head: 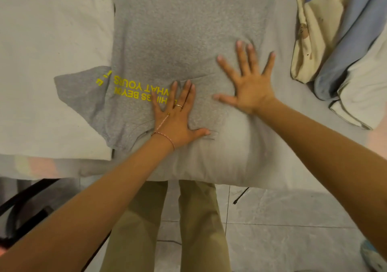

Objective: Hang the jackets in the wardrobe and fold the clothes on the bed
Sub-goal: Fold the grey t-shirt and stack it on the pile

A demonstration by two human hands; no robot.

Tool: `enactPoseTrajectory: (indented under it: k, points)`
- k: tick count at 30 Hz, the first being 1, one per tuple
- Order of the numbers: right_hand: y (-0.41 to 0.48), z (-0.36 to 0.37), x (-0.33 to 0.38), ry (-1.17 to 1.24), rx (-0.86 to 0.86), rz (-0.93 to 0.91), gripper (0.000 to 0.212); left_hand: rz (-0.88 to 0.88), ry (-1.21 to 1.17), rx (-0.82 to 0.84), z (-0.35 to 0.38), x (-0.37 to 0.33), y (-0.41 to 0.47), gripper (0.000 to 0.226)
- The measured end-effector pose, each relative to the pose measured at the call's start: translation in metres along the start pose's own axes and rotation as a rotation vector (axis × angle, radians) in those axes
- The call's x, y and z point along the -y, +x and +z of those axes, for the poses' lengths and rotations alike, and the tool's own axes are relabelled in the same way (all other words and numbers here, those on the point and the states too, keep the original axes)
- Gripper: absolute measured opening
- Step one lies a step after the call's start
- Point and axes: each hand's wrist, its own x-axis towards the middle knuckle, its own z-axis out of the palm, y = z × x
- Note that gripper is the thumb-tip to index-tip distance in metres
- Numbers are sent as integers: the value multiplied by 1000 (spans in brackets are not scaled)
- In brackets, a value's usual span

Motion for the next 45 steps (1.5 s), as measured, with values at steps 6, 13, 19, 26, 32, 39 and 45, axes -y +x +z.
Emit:
enactPoseTrajectory:
  k: [6,13,19,26,32,39,45]
  points:
    - [14,-20,-15,7,-109,77,74,55,-40,43,-13,8,5,104]
    - [-23,9,20,-84,-59,-337,72,106,43,54,-14,27,17,115]
    - [-23,-11,53,52,162,237,106,164,-178,178,-44,30,13,91]
    - [-13,-27,150,437,-183,-106,54,-302,-642,-514,-101,138,-41,38]
    - [22,-40,224,737,-61,-59,70,-705,-758,-285,-100,207,-36,63]
    - [44,-64,247,1085,-216,183,71,-553,-708,87,-115,202,-19,38]
    - [42,-48,236,1172,-141,211,69,-383,-305,100,-105,179,-31,74]
